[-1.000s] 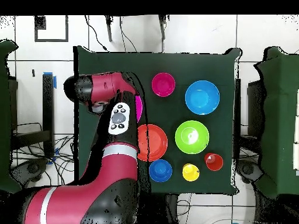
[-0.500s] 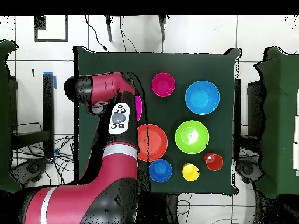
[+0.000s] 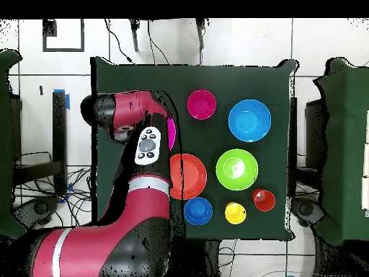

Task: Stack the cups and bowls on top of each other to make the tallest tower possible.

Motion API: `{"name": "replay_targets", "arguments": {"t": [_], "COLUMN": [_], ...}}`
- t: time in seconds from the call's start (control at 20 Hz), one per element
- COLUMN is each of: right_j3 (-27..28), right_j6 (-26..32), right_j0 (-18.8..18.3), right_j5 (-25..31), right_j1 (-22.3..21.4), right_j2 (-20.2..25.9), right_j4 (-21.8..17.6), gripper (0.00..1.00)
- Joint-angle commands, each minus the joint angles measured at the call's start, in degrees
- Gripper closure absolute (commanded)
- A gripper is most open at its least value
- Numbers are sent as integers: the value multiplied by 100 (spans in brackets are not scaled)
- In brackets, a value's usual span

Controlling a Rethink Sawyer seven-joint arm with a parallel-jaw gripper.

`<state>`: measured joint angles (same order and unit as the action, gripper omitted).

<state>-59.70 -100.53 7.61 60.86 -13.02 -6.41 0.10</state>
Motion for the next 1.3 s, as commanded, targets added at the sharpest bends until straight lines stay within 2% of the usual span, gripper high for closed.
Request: {"name": "replay_targets", "arguments": {"t": [0.05, 0.4, 0.8, 1.3], "right_j3": [60, 81, 154, 581], "right_j6": [-863, -826, -642, -586], "right_j0": [70, 96, 75, 35], "right_j5": [67, 94, 730, 1306], "right_j1": [400, 403, 96, 90], "right_j2": [448, 417, 313, 324], "right_j4": [114, 157, 126, 116], "gripper": [0, 0, 0, 0]}}
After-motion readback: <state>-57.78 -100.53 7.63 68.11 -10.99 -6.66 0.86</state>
